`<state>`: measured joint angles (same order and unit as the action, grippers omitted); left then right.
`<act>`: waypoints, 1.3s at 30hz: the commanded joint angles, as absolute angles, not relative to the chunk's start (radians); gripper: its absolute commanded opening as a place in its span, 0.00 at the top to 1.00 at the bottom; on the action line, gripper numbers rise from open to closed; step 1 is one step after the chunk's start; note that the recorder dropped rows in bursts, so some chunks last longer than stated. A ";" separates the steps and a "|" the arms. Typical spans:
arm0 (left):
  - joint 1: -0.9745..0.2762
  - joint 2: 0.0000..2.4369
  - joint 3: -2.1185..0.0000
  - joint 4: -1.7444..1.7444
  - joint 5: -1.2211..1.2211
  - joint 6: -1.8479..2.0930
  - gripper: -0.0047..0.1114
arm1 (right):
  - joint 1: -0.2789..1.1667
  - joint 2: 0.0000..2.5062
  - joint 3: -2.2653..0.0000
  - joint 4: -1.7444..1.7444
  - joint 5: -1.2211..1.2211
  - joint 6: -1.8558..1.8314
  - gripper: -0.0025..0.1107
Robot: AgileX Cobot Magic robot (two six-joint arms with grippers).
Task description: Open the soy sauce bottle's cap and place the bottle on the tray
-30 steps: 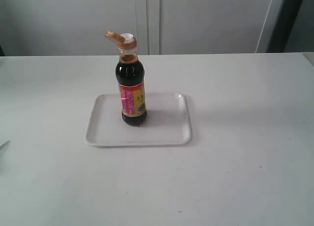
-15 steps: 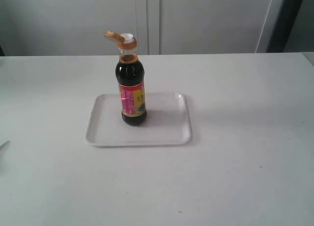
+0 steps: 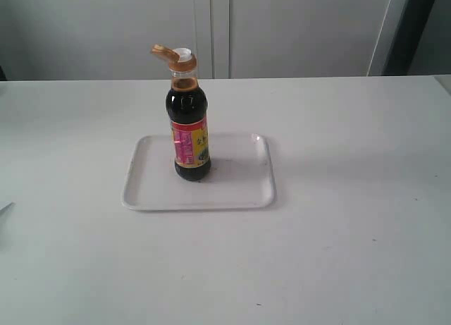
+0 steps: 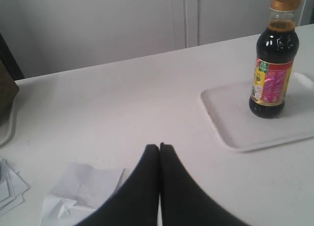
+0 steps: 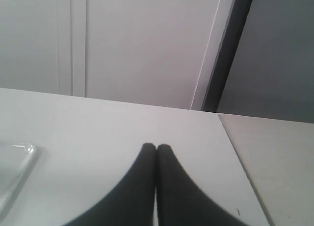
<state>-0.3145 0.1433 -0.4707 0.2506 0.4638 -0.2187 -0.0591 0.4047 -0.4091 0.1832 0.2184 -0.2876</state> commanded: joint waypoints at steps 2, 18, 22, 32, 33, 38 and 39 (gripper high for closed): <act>-0.310 0.137 -0.433 0.067 0.408 0.034 0.96 | -0.058 0.401 -0.406 0.186 0.220 -0.283 0.98; -0.156 0.005 -0.203 0.061 0.310 -0.027 0.96 | -0.058 0.401 -0.406 0.186 0.222 -0.283 0.98; -0.095 0.000 -0.162 0.026 0.330 -0.025 0.96 | -0.058 0.401 -0.406 0.186 0.222 -0.283 0.98; -0.011 0.000 -0.093 0.012 0.321 -0.025 0.96 | -0.058 0.401 -0.406 0.186 0.222 -0.283 0.98; -0.004 0.000 -0.085 0.000 0.319 -0.025 0.96 | -0.058 0.401 -0.406 0.186 0.222 -0.283 0.98; 0.000 0.000 -0.029 -0.021 0.283 -0.025 0.96 | -0.058 0.401 -0.406 0.186 0.222 -0.283 0.98; 0.000 0.000 -0.015 -0.023 0.277 -0.025 0.96 | -0.058 0.401 -0.406 0.186 0.222 -0.283 0.98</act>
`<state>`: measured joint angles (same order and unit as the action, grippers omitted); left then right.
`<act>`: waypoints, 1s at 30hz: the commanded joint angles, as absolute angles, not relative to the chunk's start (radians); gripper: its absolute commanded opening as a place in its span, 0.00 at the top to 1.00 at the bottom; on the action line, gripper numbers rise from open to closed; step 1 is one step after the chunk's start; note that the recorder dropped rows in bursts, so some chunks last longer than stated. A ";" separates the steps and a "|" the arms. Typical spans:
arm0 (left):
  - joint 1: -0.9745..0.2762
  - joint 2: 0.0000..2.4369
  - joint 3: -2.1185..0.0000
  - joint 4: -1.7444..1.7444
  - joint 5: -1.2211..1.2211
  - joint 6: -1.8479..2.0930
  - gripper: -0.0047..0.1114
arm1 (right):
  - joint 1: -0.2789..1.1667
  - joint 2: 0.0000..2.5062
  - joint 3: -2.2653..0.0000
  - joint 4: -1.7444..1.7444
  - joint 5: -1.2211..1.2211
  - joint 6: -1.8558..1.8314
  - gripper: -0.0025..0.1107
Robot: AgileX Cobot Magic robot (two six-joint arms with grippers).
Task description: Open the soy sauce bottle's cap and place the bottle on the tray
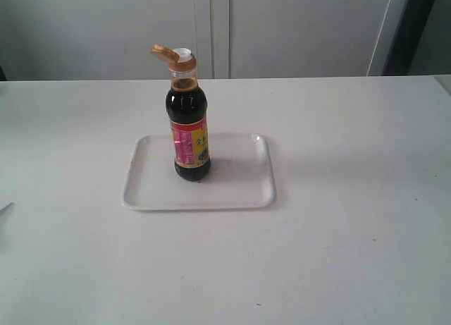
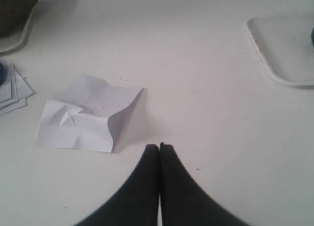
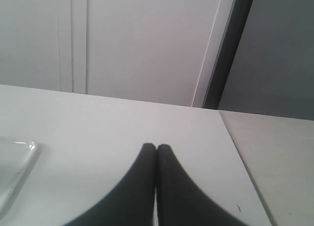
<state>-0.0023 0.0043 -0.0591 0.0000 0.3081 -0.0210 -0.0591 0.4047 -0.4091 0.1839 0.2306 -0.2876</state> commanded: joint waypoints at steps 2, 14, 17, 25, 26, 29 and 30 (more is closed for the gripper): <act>0.000 0.000 0.000 -0.025 0.262 -0.025 0.96 | -0.058 0.401 -0.406 0.186 0.222 -0.283 0.98; 0.000 0.000 0.000 -0.048 0.217 -0.027 0.96 | -0.058 0.401 -0.406 0.186 0.222 -0.283 0.98; 0.000 0.000 0.000 -0.048 0.217 -0.027 0.96 | -0.058 0.401 -0.406 0.186 0.222 -0.283 0.98; 0.000 0.000 0.000 -0.048 0.202 -0.027 0.96 | -0.058 0.401 -0.406 0.186 0.222 -0.283 0.98; 0.000 0.000 0.000 -0.048 0.202 -0.027 0.96 | -0.058 0.401 -0.406 0.186 0.222 -0.283 0.98; 0.000 0.000 0.000 -0.048 0.202 -0.027 0.96 | -0.058 0.401 -0.406 0.186 0.222 -0.283 0.98; 0.000 0.000 0.000 -0.048 0.202 -0.027 0.96 | -0.058 0.401 -0.406 0.186 0.222 -0.283 0.98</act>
